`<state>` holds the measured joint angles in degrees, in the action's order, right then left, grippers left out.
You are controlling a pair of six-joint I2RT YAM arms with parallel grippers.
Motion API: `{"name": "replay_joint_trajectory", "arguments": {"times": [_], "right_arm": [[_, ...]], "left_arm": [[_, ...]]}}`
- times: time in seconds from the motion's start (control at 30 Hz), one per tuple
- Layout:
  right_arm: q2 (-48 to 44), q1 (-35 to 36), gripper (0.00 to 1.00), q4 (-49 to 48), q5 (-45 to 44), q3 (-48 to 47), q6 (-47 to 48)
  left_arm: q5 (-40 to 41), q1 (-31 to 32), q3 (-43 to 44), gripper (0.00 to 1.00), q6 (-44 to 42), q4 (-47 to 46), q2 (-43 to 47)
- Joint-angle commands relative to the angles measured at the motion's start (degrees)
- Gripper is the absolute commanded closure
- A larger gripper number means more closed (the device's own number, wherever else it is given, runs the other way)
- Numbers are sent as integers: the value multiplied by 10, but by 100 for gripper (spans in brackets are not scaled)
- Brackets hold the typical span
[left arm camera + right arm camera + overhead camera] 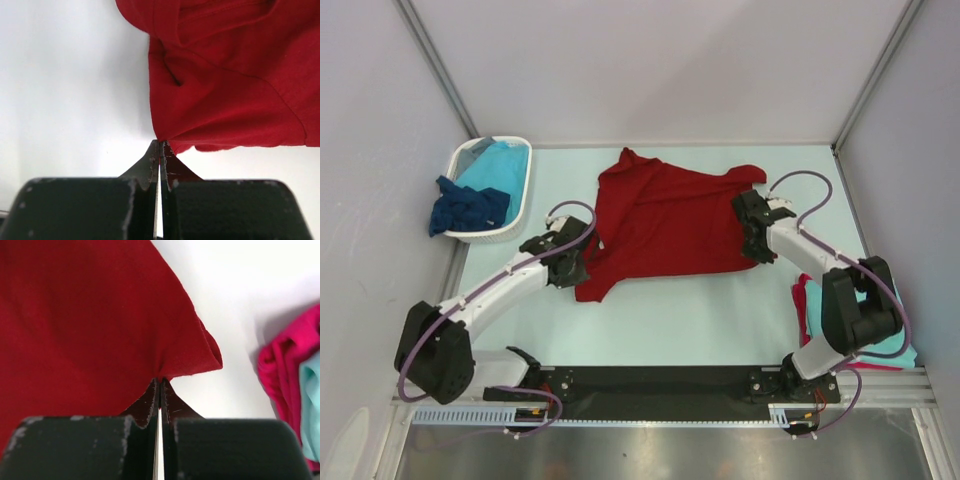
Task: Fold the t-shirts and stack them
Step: Flatten out the tshirt
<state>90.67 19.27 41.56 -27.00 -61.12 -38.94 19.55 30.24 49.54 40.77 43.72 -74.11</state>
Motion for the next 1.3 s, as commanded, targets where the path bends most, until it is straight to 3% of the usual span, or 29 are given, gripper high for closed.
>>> {"name": "replay_joint_trajectory", "arguments": {"times": [0.0,0.3,0.53,0.73,1.27], "right_arm": [[-61,4,100,52,-31,34,-32],[-169,44,100,146,-15,62,-73],[-182,117,100,184,0,79,-125],[-157,165,100,157,22,115,-156],[-146,166,100,118,59,168,-153]], "left_arm": [[-5,-3,24,100,17,52,41],[-46,0,21,100,37,107,88],[-62,21,-23,100,65,129,115],[-69,47,-57,100,95,117,97],[-103,49,-100,100,106,66,37]]}}
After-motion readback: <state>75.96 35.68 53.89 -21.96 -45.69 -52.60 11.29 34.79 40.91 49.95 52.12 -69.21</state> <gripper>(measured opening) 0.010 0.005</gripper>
